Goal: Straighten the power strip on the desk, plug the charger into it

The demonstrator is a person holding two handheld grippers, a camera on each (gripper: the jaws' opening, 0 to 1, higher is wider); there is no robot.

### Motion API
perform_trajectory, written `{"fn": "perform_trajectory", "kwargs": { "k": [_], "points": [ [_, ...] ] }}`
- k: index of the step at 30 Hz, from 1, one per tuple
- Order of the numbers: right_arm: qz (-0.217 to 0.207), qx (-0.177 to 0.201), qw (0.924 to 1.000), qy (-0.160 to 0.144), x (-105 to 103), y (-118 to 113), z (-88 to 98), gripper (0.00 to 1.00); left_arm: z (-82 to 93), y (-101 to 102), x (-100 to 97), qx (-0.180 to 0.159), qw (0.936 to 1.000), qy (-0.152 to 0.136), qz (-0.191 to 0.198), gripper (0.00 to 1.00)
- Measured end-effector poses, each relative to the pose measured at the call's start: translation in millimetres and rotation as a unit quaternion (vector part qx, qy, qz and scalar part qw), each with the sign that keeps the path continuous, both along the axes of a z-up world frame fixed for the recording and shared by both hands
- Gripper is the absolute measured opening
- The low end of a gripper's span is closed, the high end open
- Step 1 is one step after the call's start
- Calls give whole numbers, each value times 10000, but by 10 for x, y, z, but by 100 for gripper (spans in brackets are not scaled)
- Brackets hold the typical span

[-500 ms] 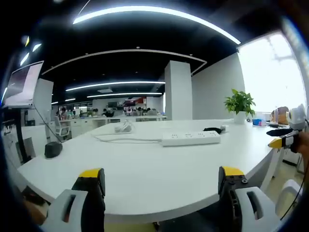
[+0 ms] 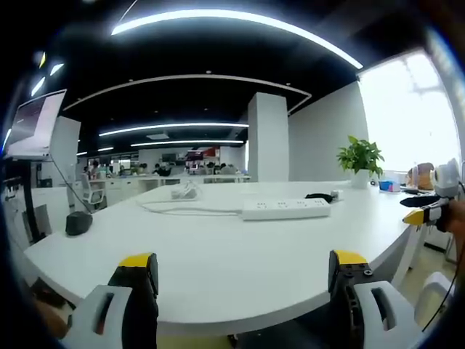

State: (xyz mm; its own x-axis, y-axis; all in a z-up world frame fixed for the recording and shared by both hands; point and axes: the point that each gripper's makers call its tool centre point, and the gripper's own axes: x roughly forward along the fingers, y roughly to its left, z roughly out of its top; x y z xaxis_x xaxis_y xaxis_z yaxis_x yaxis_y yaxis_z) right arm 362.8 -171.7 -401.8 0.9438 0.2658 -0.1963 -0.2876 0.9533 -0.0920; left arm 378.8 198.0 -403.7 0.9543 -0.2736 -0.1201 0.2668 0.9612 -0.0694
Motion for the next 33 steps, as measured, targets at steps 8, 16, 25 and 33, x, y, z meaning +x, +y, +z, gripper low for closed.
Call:
{"fn": "perform_trajectory", "kwargs": {
  "k": [8,16,25,33],
  "points": [
    [-72,43,10000,-38,3,-34,9,97,25,-51,1,-69,9999,-25,-132,99],
    [67,109,9999,-105,52,99,65,96,65,-124,78,-66,9998,-35,-198,98],
    [230,-40,9996,-168,192,193,217,96,133,-208,214,-20,9991,5,-417,95],
    [490,-306,9982,-185,405,337,384,96,329,-266,453,-1,9977,-77,-680,95]
  ]
}}
